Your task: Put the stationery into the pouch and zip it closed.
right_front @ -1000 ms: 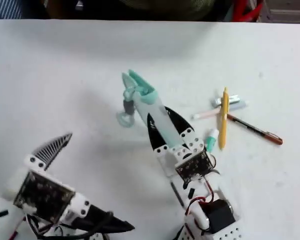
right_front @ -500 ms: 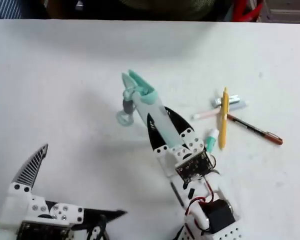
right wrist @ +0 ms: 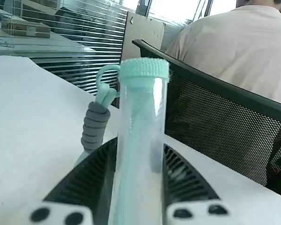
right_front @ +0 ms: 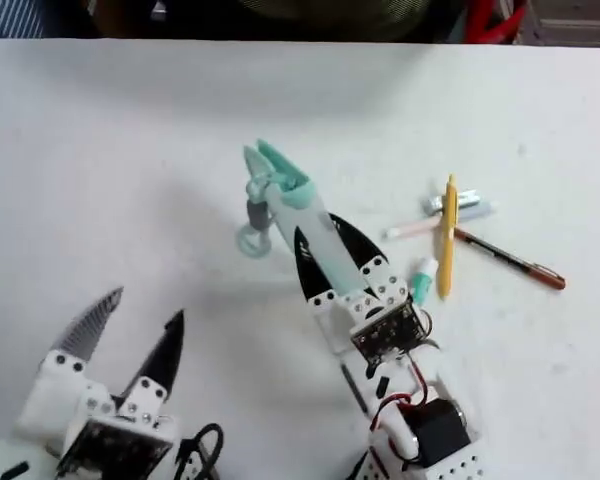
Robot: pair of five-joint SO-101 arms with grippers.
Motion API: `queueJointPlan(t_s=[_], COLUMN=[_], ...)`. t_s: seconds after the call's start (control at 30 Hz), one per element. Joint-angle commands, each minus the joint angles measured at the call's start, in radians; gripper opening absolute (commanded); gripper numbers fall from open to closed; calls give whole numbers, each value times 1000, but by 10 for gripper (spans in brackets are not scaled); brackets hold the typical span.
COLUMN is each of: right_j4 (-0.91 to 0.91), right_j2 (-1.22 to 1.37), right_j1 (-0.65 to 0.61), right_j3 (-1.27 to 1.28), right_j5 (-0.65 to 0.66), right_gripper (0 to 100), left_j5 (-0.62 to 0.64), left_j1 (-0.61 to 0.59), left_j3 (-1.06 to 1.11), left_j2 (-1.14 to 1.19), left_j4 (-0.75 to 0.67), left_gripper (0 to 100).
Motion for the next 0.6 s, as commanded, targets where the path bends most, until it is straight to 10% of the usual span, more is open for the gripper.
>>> queueJointPlan(t_s=[0.0,0.27,0.57], right_j4=[4,4,4], right_j2=[1,1,1], right_j1=[2,5,2], right_j3=[8,8,9], right_j5=[14,14,14], right_gripper=[18,18,18], left_j5=[77,358,356], left_j1=[48,236,197], left_j3=[55,163,330], left_j2=[1,2,5], left_j4=[-8,5,-195], left_gripper=[265,484,309])
